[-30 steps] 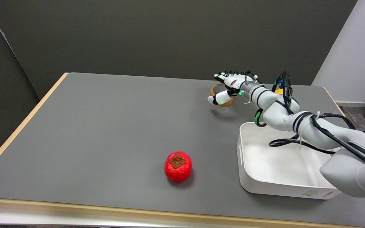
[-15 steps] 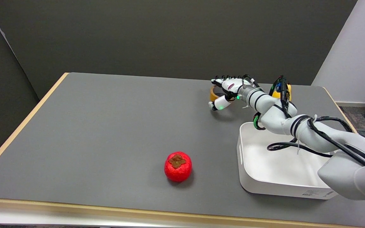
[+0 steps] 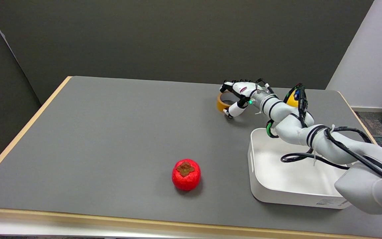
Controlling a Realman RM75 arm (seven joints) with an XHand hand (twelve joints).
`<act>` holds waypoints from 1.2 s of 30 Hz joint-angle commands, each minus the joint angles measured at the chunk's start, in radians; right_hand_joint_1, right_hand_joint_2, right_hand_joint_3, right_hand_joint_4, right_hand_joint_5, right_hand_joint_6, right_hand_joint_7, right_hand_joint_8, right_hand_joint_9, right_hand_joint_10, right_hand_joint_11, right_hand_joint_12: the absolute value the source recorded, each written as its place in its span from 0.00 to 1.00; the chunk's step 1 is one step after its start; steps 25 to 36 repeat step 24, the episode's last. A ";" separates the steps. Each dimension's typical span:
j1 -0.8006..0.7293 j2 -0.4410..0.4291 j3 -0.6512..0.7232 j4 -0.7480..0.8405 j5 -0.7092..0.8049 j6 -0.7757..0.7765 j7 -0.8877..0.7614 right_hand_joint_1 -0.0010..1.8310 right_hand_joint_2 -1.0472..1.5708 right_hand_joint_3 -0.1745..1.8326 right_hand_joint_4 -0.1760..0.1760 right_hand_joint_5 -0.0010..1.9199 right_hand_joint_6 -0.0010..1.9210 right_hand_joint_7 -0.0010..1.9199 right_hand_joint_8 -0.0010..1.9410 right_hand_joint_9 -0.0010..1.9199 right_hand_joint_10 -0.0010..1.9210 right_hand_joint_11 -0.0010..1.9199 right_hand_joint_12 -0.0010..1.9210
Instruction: Pick up the yellow tape.
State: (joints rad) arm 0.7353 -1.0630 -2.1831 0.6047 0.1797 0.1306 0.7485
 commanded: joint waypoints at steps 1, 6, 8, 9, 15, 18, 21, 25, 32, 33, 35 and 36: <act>-0.072 0.047 0.063 0.141 0.078 0.057 -0.002 0.63 0.87 0.14 0.25 0.27 0.86 0.42 0.68 0.40 0.62 0.39 0.85; -0.131 0.093 0.151 0.317 0.078 0.063 -0.002 0.63 0.85 0.19 0.26 0.29 0.84 0.44 0.69 0.43 0.64 0.41 0.85; -0.163 0.110 0.197 0.381 0.078 0.070 -0.002 0.63 0.85 0.19 0.26 0.29 0.84 0.44 0.69 0.43 0.65 0.42 0.85; -0.186 0.118 0.222 0.422 0.078 0.076 -0.003 0.63 0.85 0.19 0.26 0.29 0.84 0.44 0.69 0.43 0.65 0.42 0.85; -0.331 0.149 0.418 0.649 0.078 0.117 -0.103 0.63 0.85 0.20 0.27 0.29 0.83 0.44 0.69 0.43 0.65 0.42 0.85; -0.436 0.154 0.547 0.763 0.078 0.137 -0.144 0.63 0.85 0.20 0.26 0.29 0.83 0.44 0.69 0.44 0.65 0.42 0.86; -0.582 0.142 0.699 0.865 0.123 0.174 -0.180 0.63 0.85 0.20 0.26 0.29 0.83 0.44 0.69 0.44 0.65 0.42 0.86; -0.724 0.122 0.805 0.947 0.246 0.255 -0.217 0.63 0.85 0.20 0.25 0.29 0.83 0.44 0.69 0.44 0.65 0.43 0.86; -0.724 0.122 0.805 0.947 0.246 0.255 -0.217 0.63 0.85 0.20 0.25 0.29 0.83 0.44 0.69 0.44 0.65 0.43 0.86; -0.724 0.122 0.805 0.947 0.246 0.255 -0.217 0.63 0.85 0.20 0.25 0.29 0.83 0.44 0.69 0.44 0.65 0.43 0.86; -0.724 0.122 0.805 0.947 0.246 0.255 -0.217 0.63 0.85 0.20 0.25 0.29 0.83 0.44 0.69 0.44 0.65 0.43 0.86; -0.724 0.122 0.805 0.947 0.246 0.255 -0.217 0.63 0.85 0.20 0.25 0.29 0.83 0.44 0.69 0.44 0.65 0.43 0.86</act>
